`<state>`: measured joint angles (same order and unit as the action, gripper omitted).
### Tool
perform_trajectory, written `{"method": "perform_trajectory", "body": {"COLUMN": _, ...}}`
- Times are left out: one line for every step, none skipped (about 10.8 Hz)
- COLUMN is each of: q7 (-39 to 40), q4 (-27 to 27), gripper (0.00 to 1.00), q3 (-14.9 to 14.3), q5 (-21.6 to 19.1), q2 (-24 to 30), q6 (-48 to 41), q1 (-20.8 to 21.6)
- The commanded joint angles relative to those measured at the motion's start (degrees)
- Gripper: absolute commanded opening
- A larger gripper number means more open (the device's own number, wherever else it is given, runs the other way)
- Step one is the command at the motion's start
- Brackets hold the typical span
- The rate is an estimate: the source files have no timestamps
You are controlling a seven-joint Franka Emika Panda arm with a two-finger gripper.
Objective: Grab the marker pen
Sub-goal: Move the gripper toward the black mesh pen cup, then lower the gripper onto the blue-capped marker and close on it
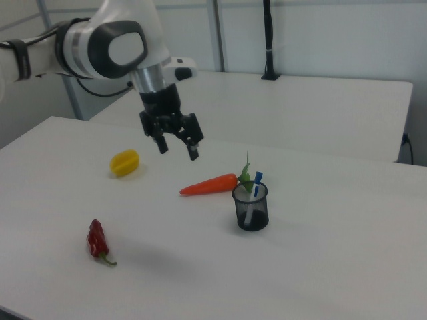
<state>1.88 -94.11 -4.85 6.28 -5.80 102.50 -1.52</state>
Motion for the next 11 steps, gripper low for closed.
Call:
{"method": "perform_trajectory", "body": {"q7": 0.32, "q4": 0.77, "gripper": 1.0, "q3": -0.07, "q5": -0.31, "q2": -4.38, "q6": 9.78, "q1": -3.31}}
{"method": "perform_trajectory", "body": {"q7": -0.99, "q4": 0.77, "gripper": 1.0, "q3": -0.07, "q5": -0.31, "q2": -6.04, "q6": 14.17, "q1": -4.62}}
{"method": "perform_trajectory", "body": {"q7": -2.83, "q4": 0.77, "gripper": 1.0, "q3": -0.07, "q5": -0.22, "q2": -7.71, "q6": 18.31, "q1": -5.15}}
{"method": "perform_trajectory", "body": {"q7": -4.68, "q4": 0.77, "gripper": 1.0, "q3": -0.07, "q5": -0.04, "q2": -9.47, "q6": 22.52, "q1": -5.25}}
{"method": "perform_trajectory", "body": {"q7": -6.78, "q4": 0.77, "gripper": 1.0, "q3": -0.16, "q5": 0.22, "q2": -11.23, "q6": 27.09, "q1": -5.59}}
{"method": "perform_trajectory", "body": {"q7": -8.11, "q4": 0.77, "gripper": 1.0, "q3": -0.16, "q5": 0.48, "q2": -12.72, "q6": 30.96, "q1": -6.38}}
{"method": "perform_trajectory", "body": {"q7": -8.47, "q4": 0.77, "gripper": 1.0, "q3": -0.16, "q5": 0.57, "q2": -14.31, "q6": 33.87, "q1": -6.48}}
{"method": "perform_trajectory", "body": {"q7": -8.48, "q4": 0.77, "gripper": 1.0, "q3": -0.16, "q5": 0.57, "q2": -15.71, "q6": 36.6, "q1": -6.65}}
{"method": "perform_trajectory", "body": {"q7": -8.48, "q4": 0.69, "gripper": 1.0, "q3": -0.16, "q5": 0.49, "q2": -17.03, "q6": 39.76, "q1": -7.0}}
{"method": "perform_trajectory", "body": {"q7": -8.48, "q4": 0.69, "gripper": 0.97, "q3": -0.16, "q5": 0.49, "q2": -17.92, "q6": 41.97, "q1": -7.09}}
{"method": "perform_trajectory", "body": {"q7": -8.48, "q4": 0.69, "gripper": 0.94, "q3": -0.16, "q5": 0.49, "q2": -18.8, "q6": 42.77, "q1": -7.09}}
